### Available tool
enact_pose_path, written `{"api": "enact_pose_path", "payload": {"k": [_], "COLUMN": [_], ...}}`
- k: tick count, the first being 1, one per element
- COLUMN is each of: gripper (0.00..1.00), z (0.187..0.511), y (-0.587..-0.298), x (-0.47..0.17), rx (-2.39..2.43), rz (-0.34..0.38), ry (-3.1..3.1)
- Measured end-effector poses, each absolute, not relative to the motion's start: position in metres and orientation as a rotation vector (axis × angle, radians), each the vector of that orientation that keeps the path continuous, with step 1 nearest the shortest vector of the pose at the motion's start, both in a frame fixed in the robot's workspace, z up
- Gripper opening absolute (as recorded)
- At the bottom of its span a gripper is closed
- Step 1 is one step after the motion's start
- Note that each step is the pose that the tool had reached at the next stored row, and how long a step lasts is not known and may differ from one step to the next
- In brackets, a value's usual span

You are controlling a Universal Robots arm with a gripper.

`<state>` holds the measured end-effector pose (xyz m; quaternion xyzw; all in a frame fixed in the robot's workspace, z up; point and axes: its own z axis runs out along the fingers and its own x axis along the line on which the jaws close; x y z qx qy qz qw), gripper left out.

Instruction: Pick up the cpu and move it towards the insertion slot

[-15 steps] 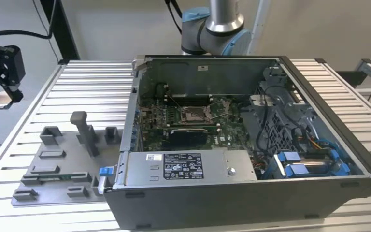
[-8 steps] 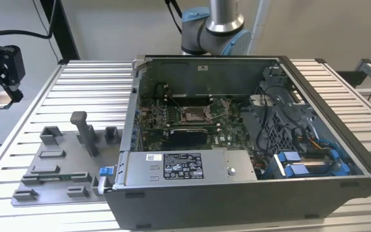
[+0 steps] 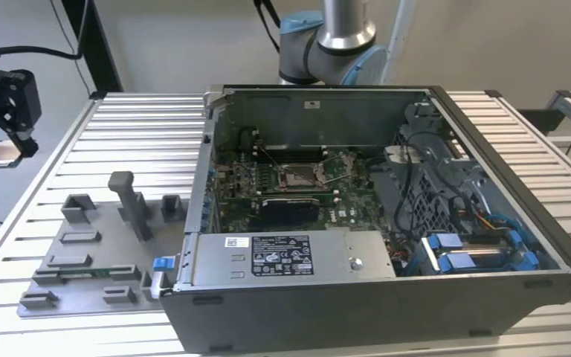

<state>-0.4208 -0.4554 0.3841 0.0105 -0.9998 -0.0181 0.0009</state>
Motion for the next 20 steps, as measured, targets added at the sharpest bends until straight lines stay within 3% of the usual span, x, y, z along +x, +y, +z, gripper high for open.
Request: {"api": "enact_pose_path", "payload": {"k": [20], "gripper": [0.0], "z": [0.384], "y": [-0.455], "x": [-0.342], "rx": [0.033], "rz": [-0.057], "ry": [-3.138]}}
